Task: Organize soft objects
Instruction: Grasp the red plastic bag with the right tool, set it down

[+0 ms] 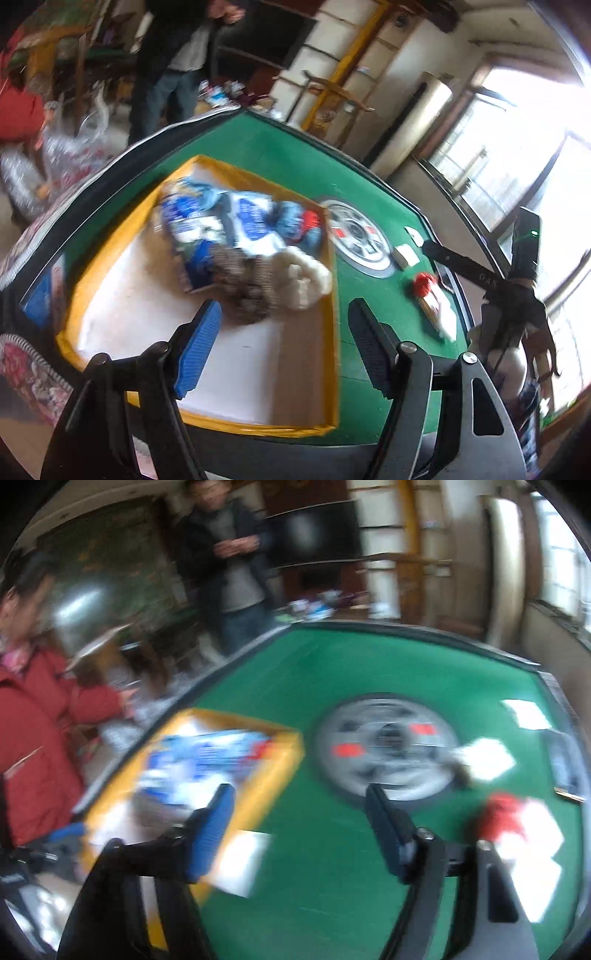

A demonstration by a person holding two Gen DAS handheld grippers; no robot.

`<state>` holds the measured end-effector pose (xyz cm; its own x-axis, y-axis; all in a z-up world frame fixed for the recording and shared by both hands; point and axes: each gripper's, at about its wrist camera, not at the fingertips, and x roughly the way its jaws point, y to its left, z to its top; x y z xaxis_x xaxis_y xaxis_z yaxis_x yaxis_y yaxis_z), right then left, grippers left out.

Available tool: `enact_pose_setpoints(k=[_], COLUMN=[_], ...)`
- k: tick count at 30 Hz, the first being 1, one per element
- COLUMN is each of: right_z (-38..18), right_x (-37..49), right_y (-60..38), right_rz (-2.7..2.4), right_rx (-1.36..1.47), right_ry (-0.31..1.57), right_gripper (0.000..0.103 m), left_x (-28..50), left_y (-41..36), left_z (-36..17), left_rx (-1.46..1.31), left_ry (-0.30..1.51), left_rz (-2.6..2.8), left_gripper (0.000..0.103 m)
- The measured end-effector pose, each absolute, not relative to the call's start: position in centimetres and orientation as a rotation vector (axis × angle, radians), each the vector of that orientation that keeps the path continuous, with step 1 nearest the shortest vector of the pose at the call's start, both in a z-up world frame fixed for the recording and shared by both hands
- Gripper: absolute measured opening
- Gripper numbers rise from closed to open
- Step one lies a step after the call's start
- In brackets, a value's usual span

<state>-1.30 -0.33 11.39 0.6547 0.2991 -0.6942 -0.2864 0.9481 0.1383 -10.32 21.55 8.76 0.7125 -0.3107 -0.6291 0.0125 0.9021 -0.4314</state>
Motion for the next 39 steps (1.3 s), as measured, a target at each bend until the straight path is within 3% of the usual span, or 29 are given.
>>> enact_pose_setpoints(k=[7,18,20,22,27,33,36,38,39], right_z=[8.2,4.1,3.0,2.5,2.6,3.4,6.0,7.9,8.3], right_x=[2.0,8.3,8.8,8.7,5.5,-0.7,-2.7,-3.5,-3.4], right_y=[-14.6,-11.9,-11.0,-10.4,-9.4,-6.7,-8.5,-10.8,-11.6], right_rz=[0.039,-0.003,-0.035,-0.006,0.189,0.511,0.474,0.364,0.33], right_rx=[0.226,0.059,0.0,0.004,0.094,0.174,0.221,0.226,0.233], right_ry=[0.894,0.993,1.03,1.06,1.111,1.179,1.06,0.926,0.887], right_gripper=[0.076,0.074,0.047,0.033,0.033,0.035,0.053,0.073,0.075], left_x=[-10.4,-11.0,-10.9,-10.8,-10.4,-10.2,-10.1,-10.2,-10.1], left_y=[14.8,13.3,13.7,14.0,14.2,13.6,12.5,11.6,11.0], left_z=[8.0,8.6,8.3,8.0,7.0,6.1,6.0,6.1,6.1], left_rx=[-0.298,-0.249,-0.261,-0.275,-0.306,-0.312,-0.298,-0.282,-0.273], left_ry=[0.809,0.806,0.811,0.817,0.839,0.859,0.875,0.879,0.884], left_rz=[-0.345,-0.323,-0.314,-0.31,-0.336,-0.375,-0.4,-0.418,-0.427], left_gripper=[0.072,0.072,0.072,0.072,0.072,0.072,0.072,0.072,0.072])
